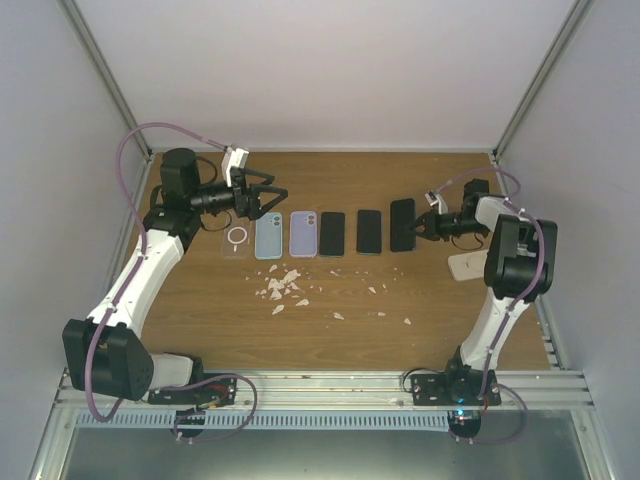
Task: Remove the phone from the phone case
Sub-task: Place the phone at the center of the board.
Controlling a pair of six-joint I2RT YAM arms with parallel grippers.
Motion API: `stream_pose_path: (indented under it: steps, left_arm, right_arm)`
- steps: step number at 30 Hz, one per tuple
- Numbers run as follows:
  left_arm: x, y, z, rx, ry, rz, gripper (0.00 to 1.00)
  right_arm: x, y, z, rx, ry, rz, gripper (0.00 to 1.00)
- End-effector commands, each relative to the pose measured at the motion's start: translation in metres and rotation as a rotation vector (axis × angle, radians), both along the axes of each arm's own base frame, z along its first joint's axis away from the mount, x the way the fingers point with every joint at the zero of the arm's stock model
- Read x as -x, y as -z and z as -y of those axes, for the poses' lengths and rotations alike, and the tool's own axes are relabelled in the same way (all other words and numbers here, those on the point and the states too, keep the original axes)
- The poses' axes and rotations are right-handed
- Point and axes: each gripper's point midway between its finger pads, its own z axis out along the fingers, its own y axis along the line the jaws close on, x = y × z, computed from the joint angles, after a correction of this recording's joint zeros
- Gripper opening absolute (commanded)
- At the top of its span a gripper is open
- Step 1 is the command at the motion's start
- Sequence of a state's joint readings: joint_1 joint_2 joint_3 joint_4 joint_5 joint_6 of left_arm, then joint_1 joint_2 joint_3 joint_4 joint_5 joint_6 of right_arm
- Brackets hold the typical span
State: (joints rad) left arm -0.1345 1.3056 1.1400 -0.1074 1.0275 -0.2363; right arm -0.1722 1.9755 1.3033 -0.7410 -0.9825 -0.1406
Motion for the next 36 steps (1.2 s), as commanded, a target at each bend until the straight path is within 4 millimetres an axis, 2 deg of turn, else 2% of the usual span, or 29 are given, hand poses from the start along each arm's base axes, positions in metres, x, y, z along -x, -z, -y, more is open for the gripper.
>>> stream_pose_path:
  steps: [1,9,15,18,22,28,36]
  left_arm:
    - [0.002,-0.013,-0.002,0.014,-0.004,0.070,0.99]
    - [0.002,-0.009,-0.002,0.019,-0.005,0.061,0.99]
    - [-0.003,-0.008,-0.003,0.021,-0.013,0.052,0.99]
    - [-0.004,-0.008,-0.004,0.023,-0.015,0.051,0.99]
    - [-0.004,-0.008,-0.005,0.023,-0.018,0.049,0.99]
    - [-0.005,-0.008,-0.007,0.021,-0.033,0.052,0.99]
    - [-0.002,-0.011,-0.008,0.021,-0.036,0.063,0.99]
  right_arm:
    - [-0.009,0.003,0.000,-0.083,0.007,-0.033,0.03]
    - [-0.016,0.024,0.010,-0.116,0.041,-0.113,0.09]
    - [-0.018,0.034,0.017,-0.082,0.055,-0.128,0.26]
    - [-0.022,0.034,0.020,-0.063,0.058,-0.121,0.30]
    - [-0.021,0.035,0.023,-0.034,0.064,-0.127,0.43]
    - [-0.017,0.024,0.028,0.030,0.069,-0.102,0.68]
    - [-0.016,-0.002,0.039,0.153,0.055,-0.004,0.85]
